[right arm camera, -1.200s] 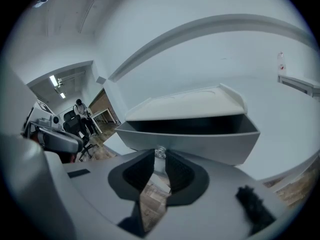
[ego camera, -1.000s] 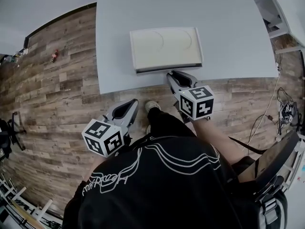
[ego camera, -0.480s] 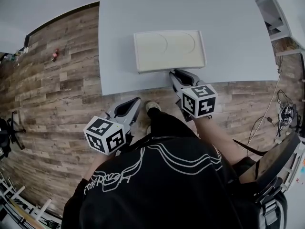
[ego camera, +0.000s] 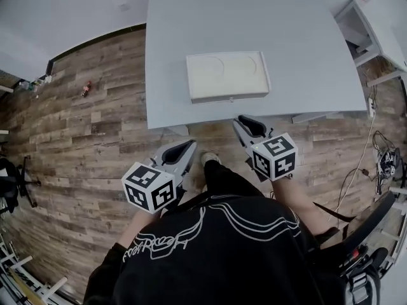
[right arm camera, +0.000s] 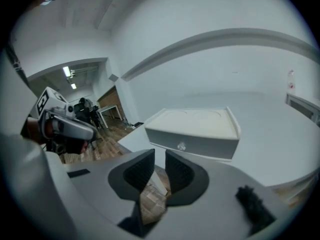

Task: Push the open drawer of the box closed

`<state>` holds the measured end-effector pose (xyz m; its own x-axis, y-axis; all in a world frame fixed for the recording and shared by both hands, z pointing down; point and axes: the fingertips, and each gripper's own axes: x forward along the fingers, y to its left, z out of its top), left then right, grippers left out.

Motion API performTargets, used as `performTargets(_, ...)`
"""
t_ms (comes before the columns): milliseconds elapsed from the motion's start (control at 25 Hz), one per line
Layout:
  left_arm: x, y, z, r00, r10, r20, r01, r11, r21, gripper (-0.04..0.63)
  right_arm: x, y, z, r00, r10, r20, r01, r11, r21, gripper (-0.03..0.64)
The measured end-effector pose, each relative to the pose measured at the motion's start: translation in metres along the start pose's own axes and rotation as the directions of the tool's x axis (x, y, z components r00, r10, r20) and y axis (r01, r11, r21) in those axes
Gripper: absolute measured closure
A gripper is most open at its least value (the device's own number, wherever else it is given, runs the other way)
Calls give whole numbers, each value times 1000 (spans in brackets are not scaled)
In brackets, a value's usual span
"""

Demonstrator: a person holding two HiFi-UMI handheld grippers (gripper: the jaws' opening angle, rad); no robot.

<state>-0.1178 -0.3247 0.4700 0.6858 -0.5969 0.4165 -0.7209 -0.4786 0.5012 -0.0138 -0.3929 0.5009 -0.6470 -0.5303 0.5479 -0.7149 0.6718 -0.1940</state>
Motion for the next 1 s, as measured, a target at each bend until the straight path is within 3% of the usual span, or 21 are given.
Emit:
performTargets(160, -21, -41, 17, 998, -43, 45, 39, 996, 83, 588, -55, 47, 25, 990, 127, 59, -122, 989, -82, 601)
performTargets(520, -76, -112, 39, 986, -140, 95, 112, 961, 254, 588, -127, 135, 63, 922, 326, 209, -318, 945, -73, 607)
performTargets(1000, -93, -136, 34, 978, -173, 117, 137, 954, 267, 588, -148, 153, 50, 936, 285, 204, -274, 958, -81, 609)
